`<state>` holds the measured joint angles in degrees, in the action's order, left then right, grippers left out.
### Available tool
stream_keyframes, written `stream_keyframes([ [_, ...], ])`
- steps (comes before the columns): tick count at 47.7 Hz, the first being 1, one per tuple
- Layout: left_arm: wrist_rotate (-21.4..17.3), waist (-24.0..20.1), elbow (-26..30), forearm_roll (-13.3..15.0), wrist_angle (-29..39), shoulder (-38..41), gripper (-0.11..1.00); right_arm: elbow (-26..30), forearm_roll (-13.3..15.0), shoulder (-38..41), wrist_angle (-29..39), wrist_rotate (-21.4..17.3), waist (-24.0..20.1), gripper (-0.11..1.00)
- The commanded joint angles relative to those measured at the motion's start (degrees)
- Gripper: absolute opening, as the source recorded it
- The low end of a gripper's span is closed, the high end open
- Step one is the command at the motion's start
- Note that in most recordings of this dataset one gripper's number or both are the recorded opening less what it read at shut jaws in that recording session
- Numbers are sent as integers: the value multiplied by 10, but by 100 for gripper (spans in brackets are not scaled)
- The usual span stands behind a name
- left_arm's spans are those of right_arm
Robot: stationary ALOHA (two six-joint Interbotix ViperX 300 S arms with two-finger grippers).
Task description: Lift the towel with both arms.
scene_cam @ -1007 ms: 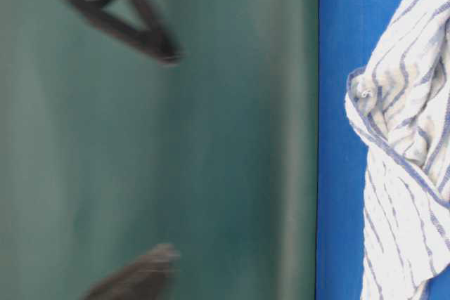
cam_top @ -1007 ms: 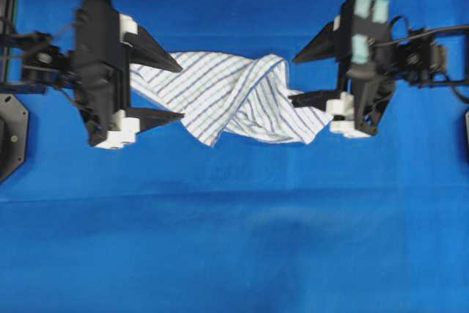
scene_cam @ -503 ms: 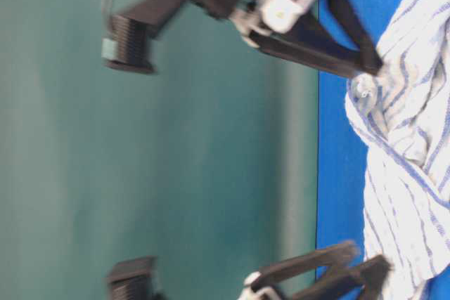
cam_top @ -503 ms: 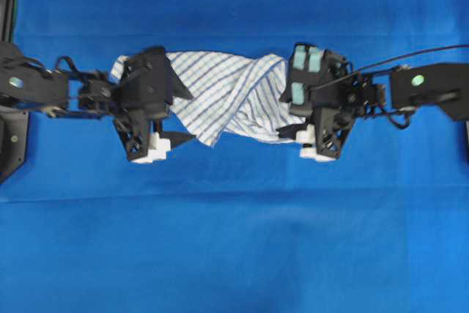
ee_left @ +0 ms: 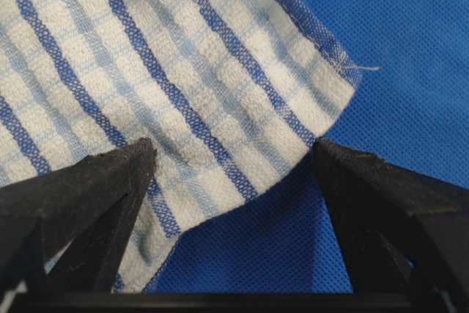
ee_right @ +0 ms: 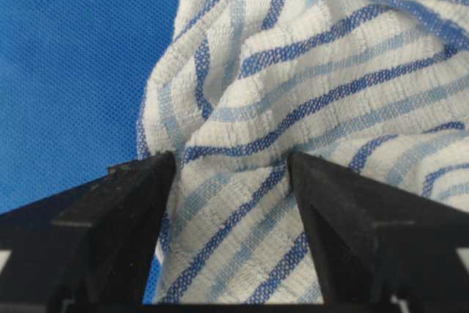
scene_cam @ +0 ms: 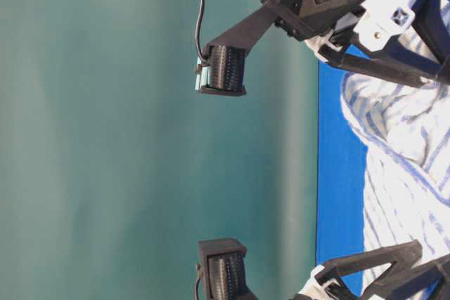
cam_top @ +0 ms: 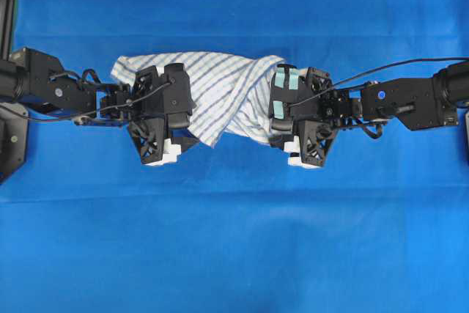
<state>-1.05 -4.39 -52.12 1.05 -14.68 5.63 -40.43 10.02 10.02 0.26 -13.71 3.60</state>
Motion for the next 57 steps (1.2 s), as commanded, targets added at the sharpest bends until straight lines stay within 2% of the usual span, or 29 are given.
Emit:
stream_keyframes([
  [1, 1, -5, 7, 0, 2, -3, 90, 9, -1, -4, -3, 0, 1, 66],
  [4, 1, -6, 7, 0, 9, -2, 84, 9, 0, -4, -3, 4, 1, 65],
  [7, 1, -6, 8, 0, 19, -3, 70, 9, 0, -4, -2, 6, 1, 56],
  [15, 3, -13, 11, 0, 42, -3, 22, 10, 0, -8, 13, 8, 1, 12],
  [18, 3, -16, 12, 0, 47, -4, 8, 10, 1, -11, 16, 7, 1, 10],
  [20, 4, -18, 13, 0, 49, -6, 3, 8, 1, -16, 17, 7, 1, 10],
  [27, 4, -25, 19, 0, 78, -40, 4, 7, 0, -46, 21, 3, 1, 10],
  [36, 5, -29, 47, 0, 175, -140, 4, 16, 0, -121, 61, 3, 1, 10],
  [47, 8, -38, 98, 0, 290, -272, 4, 55, 1, -231, 156, 8, 3, 10],
  [57, 9, -41, 161, 0, 366, -359, 4, 119, 7, -306, 245, 15, 14, 10],
])
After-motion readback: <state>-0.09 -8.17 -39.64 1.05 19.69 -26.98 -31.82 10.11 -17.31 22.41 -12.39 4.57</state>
